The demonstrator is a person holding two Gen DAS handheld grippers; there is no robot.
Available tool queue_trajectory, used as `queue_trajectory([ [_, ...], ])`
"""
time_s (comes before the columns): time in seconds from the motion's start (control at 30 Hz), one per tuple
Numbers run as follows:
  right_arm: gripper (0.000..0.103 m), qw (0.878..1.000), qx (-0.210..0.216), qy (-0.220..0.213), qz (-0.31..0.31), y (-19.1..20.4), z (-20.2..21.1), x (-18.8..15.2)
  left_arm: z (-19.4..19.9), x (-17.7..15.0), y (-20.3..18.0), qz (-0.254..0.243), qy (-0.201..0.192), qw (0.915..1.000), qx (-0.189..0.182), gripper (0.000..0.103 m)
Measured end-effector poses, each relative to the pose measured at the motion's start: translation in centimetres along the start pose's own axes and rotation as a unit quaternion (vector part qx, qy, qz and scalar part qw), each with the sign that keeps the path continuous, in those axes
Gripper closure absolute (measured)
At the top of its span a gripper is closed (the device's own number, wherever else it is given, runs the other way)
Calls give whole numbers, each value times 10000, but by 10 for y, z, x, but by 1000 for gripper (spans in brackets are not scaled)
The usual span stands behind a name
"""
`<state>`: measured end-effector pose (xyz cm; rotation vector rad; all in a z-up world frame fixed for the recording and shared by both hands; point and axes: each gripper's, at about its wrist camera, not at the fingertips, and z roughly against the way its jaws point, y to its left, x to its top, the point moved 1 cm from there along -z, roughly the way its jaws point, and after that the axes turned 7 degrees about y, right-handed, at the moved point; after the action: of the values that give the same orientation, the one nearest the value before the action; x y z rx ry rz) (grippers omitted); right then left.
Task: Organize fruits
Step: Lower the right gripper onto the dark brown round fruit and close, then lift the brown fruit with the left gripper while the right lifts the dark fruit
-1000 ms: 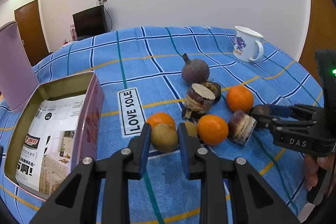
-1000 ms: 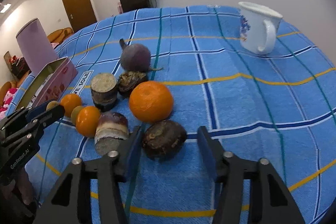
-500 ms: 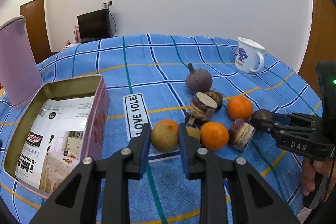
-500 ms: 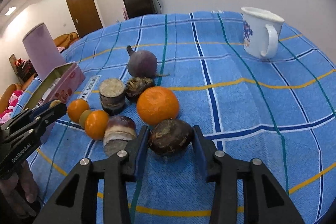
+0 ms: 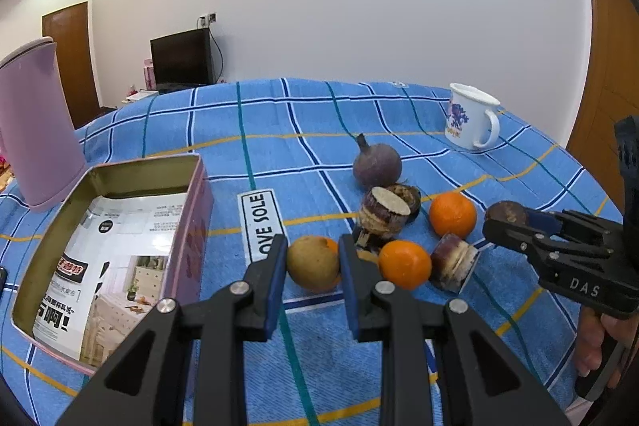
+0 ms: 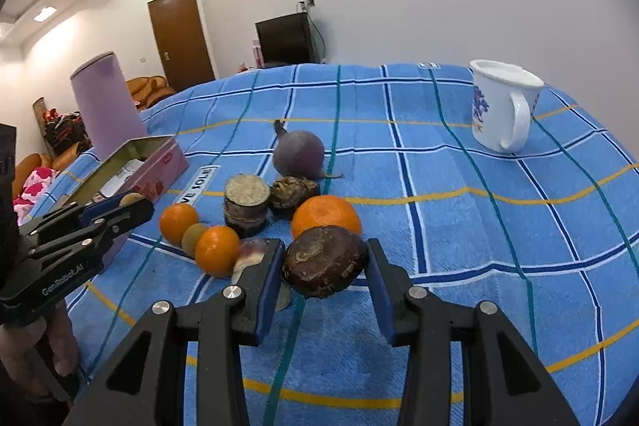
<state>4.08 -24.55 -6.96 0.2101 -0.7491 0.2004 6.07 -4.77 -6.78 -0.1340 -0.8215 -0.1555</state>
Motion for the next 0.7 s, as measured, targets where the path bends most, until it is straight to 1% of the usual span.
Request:
queue_trajectory([
  [0.7,61,9986,49,-463,265,10,16,-4,17,-3,-1,-47,-447,9989,132,76],
])
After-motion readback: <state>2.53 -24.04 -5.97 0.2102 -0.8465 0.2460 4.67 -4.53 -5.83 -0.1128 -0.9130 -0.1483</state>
